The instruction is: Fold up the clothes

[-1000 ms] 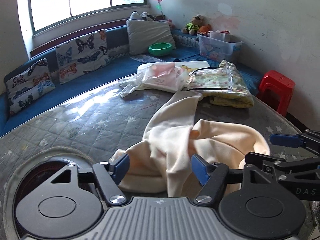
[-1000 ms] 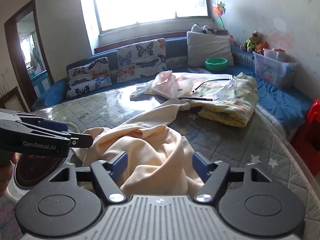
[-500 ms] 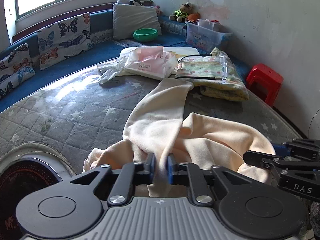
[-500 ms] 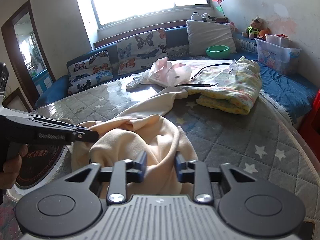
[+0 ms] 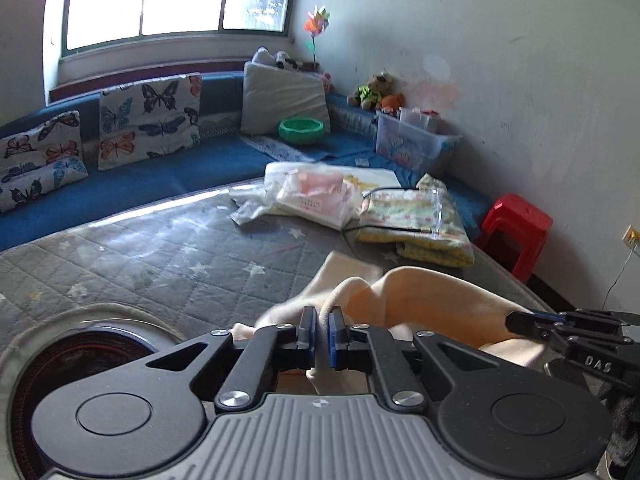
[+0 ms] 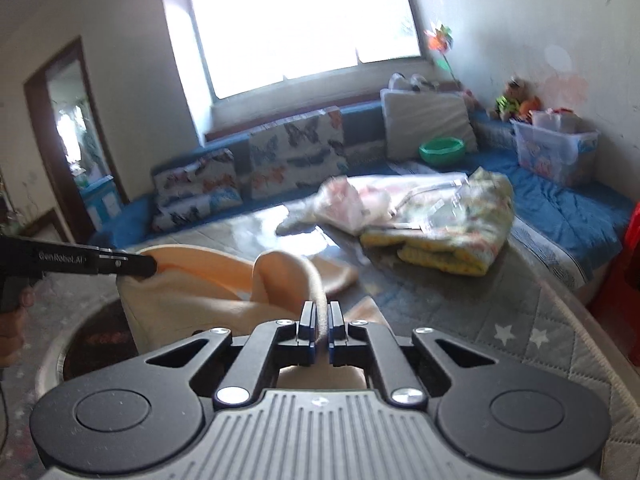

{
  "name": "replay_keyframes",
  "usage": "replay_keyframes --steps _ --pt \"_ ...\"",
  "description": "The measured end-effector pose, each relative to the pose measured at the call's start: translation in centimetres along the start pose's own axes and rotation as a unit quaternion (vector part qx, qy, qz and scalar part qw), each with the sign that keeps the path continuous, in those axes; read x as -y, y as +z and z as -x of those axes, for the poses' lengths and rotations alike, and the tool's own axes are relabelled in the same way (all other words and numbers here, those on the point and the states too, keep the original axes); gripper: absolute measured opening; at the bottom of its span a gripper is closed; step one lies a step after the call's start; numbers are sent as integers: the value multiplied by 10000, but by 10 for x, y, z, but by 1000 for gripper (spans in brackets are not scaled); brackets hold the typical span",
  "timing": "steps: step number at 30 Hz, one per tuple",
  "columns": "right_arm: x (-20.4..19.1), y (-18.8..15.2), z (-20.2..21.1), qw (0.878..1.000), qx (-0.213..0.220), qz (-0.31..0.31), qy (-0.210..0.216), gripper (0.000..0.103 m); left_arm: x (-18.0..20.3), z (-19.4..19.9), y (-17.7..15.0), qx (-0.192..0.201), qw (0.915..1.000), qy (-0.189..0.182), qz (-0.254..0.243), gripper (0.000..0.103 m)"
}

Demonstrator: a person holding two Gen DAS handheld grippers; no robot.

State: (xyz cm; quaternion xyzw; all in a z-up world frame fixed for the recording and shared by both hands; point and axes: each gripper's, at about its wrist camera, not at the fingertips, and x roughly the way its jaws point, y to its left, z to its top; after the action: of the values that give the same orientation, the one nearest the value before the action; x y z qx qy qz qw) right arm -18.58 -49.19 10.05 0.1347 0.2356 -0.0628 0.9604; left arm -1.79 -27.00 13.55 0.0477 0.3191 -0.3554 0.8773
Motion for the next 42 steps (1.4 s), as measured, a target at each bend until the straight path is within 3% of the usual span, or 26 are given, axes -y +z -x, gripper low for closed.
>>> replay_keyframes --steps 6,9,11,14,20,23,28,31,33,36,42 --pt "-15 9 48 9981 397 135 454 4 -22 58 -18 221 9991 -130 338 7" --pt "-24 7 66 9965 342 302 696 4 -26 83 -39 198 9993 -135 274 7" --pt "-33 1 70 9967 253 506 589 6 -30 96 -55 135 9996 -86 248 7" --pt "-39 -9 64 9966 6 585 580 14 -39 109 -81 -62 9994 25 342 7" --pt "-71 -27 33 9914 -402 889 869 47 -57 125 -127 -427 9962 336 680 7" --pt "-96 -38 8 9847 -690 1137 1128 53 -62 130 -149 -579 9936 463 851 7" --pt "-135 -64 -26 9714 -1127 1489 1465 54 -69 140 -175 -730 9897 601 1074 7" --pt "-148 -76 -35 9679 -1201 1712 1396 46 -71 142 -184 -753 9891 669 1074 7" --pt "-151 -81 -36 9679 -1168 1782 1330 20 -74 141 -187 -806 9880 702 1111 7" --pt "-141 -77 -28 9734 -990 1671 1213 7 -75 136 -187 -905 9871 735 1094 11" --pt "-100 -57 3 9877 -422 1447 427 3 -69 132 -179 -885 9906 766 712 21"
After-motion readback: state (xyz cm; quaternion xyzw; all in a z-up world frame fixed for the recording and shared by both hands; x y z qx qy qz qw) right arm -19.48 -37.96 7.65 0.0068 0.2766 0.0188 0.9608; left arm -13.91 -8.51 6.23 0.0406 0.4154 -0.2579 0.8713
